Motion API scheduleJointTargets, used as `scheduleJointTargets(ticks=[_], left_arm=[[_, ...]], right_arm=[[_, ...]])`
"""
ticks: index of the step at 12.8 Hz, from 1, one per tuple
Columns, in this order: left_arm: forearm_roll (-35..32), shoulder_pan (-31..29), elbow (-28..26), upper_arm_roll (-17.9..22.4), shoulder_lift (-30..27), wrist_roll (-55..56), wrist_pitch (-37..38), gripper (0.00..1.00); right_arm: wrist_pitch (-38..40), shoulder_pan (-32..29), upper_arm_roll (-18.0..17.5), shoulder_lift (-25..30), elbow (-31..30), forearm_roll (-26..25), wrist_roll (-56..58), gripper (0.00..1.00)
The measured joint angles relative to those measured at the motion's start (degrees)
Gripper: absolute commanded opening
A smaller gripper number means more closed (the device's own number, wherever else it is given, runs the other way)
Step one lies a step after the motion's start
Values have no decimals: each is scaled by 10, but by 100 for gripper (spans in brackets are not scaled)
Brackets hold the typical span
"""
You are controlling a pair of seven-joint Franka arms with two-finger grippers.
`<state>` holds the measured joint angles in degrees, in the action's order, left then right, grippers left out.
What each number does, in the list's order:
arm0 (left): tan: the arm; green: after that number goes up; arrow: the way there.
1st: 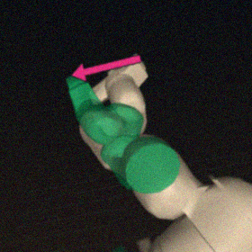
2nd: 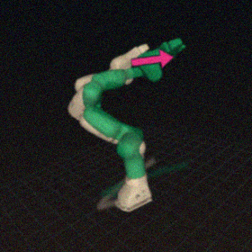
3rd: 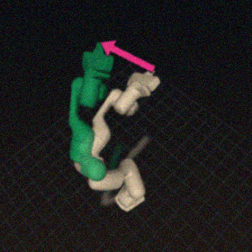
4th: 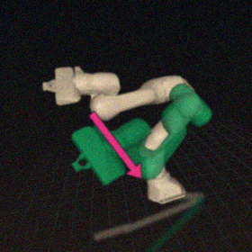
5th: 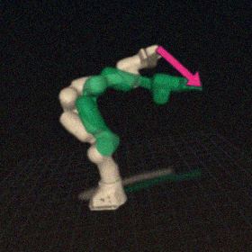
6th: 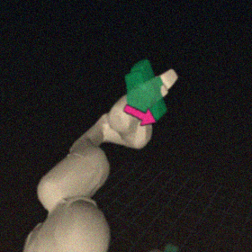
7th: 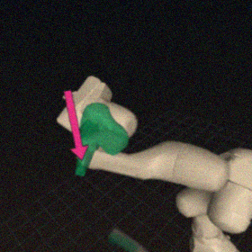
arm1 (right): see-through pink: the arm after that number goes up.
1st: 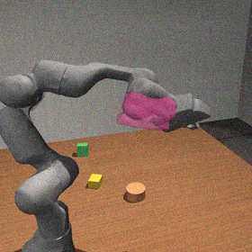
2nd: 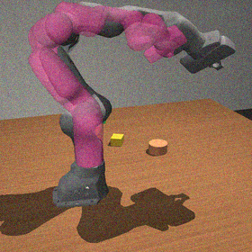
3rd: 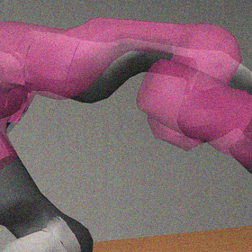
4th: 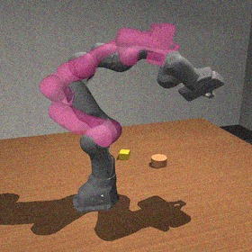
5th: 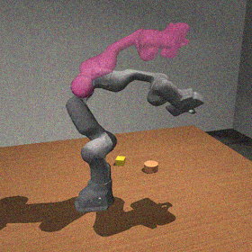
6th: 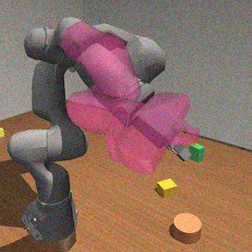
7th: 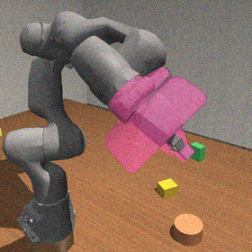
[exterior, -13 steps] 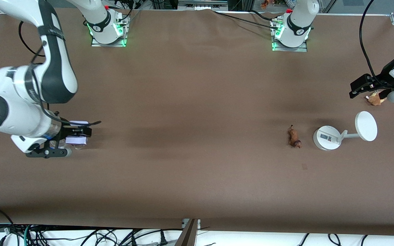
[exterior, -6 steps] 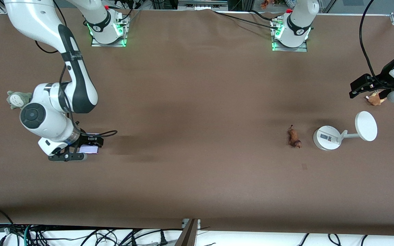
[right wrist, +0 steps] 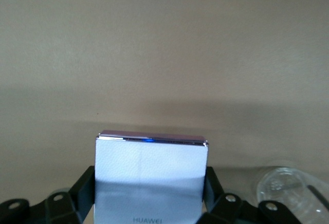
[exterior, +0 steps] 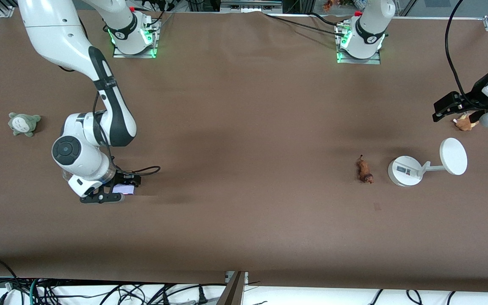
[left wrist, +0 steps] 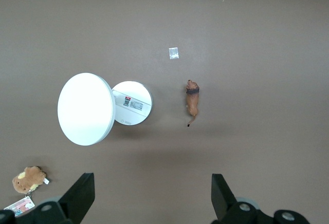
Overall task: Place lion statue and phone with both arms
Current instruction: 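Lower the phone onto the table beside the glass cup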
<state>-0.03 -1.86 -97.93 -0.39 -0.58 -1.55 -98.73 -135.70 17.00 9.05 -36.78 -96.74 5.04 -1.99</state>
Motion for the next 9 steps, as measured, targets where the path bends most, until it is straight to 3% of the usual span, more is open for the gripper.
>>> scheduleJointTargets(ticks=[9], left_arm=[[0,0,0,0,0,0,0,100]], right_arm=[[-5,-6,-1,-43,0,0,24,0]])
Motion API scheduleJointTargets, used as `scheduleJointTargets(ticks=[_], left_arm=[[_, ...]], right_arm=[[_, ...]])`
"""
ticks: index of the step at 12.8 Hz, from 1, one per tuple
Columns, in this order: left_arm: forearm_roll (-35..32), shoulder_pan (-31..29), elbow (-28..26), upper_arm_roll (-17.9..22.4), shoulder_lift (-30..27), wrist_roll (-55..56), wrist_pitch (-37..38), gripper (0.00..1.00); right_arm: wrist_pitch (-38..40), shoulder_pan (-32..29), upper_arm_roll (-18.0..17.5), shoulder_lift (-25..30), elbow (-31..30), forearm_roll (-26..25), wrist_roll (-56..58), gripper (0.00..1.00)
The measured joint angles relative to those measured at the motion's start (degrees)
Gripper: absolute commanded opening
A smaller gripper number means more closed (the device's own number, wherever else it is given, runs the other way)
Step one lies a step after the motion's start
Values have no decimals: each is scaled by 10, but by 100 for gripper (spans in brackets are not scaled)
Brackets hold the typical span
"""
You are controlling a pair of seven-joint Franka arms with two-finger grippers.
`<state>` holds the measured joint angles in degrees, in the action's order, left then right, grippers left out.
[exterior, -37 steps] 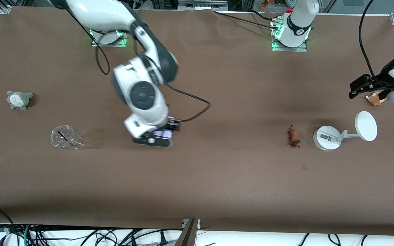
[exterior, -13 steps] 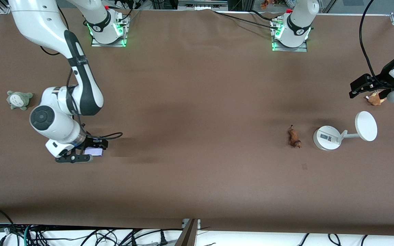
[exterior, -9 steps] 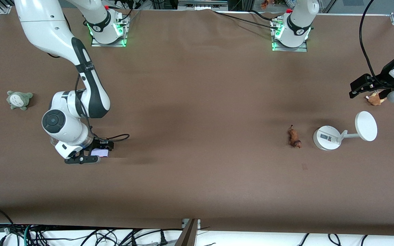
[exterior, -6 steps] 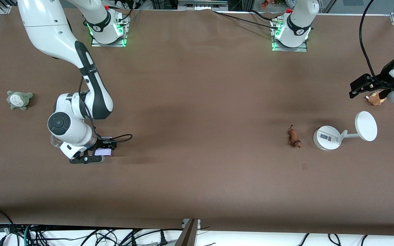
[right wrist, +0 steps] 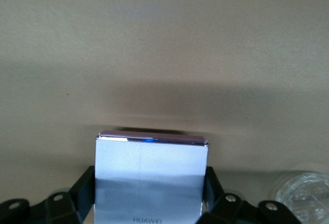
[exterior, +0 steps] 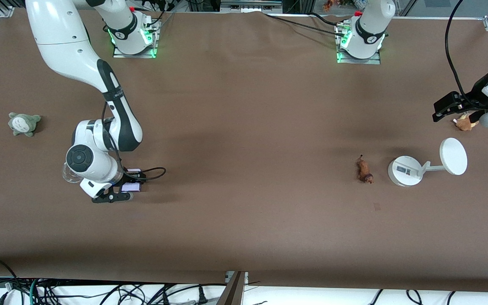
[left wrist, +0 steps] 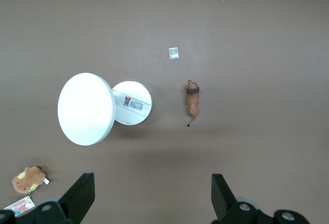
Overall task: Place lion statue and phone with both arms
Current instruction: 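Lower the phone onto the table beside the glass cup, then open the right gripper to release the phone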
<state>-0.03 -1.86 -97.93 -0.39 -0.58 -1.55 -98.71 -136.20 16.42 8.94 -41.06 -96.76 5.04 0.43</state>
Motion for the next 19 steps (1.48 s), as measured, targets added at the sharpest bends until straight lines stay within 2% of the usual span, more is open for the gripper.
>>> scheduleJointTargets(ticks=[1,2,3,4,5,11,14,19], left_arm=[[0,0,0,0,0,0,0,100],[0,0,0,0,0,0,0,100],[0,0,0,0,0,0,0,100],[0,0,0,0,0,0,1,100],[0,0,0,0,0,0,1,100],[0,0,0,0,0,0,3,100],[0,0,0,0,0,0,9,100],[0,0,0,0,0,0,9,100]], right_arm=[[0,-1,0,-1,0,0,1,0],[0,-1,0,-2,0,0,2,12],[0,-1,0,-2,0,0,2,50],[0,-1,0,-2,0,0,2,83],[0,-1,0,-2,0,0,2,99],[18,0,0,11,8,0,4,99],[128,2,0,56,42,0,5,100],[349,1,2,203,97,0,5,100]])
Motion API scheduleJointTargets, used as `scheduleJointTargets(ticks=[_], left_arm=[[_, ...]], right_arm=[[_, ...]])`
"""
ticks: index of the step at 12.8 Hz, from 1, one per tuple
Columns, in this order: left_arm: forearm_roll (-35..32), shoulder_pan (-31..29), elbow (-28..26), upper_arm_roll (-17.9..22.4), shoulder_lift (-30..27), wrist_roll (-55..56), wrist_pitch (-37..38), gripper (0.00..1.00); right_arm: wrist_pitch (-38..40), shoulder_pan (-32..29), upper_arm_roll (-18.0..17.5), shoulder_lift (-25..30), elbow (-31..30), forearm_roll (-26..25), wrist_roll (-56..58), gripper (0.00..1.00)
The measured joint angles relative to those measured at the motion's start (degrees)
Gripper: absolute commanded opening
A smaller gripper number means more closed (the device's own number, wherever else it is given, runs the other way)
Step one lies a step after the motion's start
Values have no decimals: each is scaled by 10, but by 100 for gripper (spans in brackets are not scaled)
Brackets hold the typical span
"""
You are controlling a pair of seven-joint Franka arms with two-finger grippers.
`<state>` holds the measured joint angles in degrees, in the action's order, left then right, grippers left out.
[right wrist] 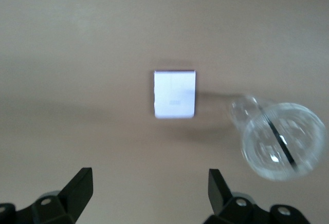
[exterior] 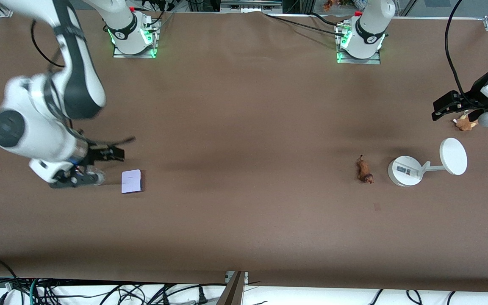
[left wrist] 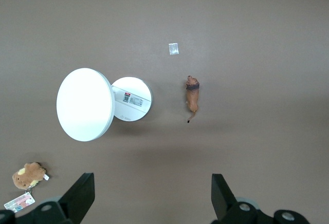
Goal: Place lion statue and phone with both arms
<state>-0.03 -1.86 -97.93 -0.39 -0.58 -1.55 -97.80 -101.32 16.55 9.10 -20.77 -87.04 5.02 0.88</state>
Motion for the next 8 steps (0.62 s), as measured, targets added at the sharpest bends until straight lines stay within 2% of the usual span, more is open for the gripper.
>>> scheduleJointTargets(ticks=[4,6,8], left_arm=[[0,0,0,1,0,0,0,100],[0,0,0,1,0,0,0,100],[0,0,0,1,0,0,1,100]], right_arm=[[147,0,14,65,57,0,0,100],[207,-1,23,72,97,-7,0,100],[232,-1,24,72,114,-29,0,100]])
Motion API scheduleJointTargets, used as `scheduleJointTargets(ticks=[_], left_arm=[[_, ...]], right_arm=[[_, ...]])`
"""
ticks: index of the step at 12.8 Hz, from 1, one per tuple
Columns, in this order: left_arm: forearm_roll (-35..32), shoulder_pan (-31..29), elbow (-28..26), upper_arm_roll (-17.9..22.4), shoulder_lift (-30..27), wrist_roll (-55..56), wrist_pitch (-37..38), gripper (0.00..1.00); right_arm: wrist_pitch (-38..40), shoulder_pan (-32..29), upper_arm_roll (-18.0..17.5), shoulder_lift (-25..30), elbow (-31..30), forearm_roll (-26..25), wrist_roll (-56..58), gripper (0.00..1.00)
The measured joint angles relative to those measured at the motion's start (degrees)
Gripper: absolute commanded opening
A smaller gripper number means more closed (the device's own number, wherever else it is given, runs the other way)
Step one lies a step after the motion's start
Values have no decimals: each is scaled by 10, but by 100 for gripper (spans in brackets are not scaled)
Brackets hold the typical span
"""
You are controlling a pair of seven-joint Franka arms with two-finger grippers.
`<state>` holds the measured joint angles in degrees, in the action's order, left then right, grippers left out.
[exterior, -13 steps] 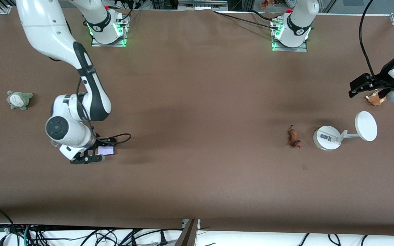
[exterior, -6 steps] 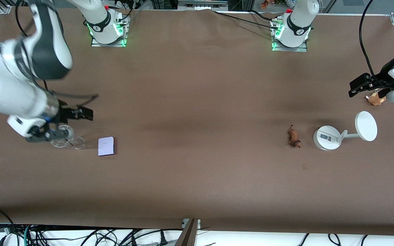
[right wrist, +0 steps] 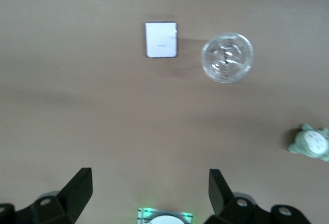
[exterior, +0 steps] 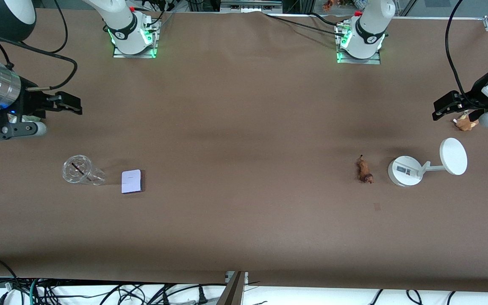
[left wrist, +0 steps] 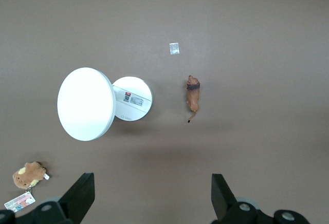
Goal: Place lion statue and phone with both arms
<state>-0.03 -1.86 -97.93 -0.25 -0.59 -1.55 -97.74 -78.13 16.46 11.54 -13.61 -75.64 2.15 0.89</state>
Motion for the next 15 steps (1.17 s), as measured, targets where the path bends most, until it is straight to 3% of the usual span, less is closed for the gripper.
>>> scheduleJointTargets(ticks=[11,15], left_arm=[[0,0,0,0,0,0,0,100],[0,0,0,1,0,0,2,100]], right_arm=[[41,-16,-5,-3,1,-6,0,100],[53,-122,-78,27,-25,-6,3,100]])
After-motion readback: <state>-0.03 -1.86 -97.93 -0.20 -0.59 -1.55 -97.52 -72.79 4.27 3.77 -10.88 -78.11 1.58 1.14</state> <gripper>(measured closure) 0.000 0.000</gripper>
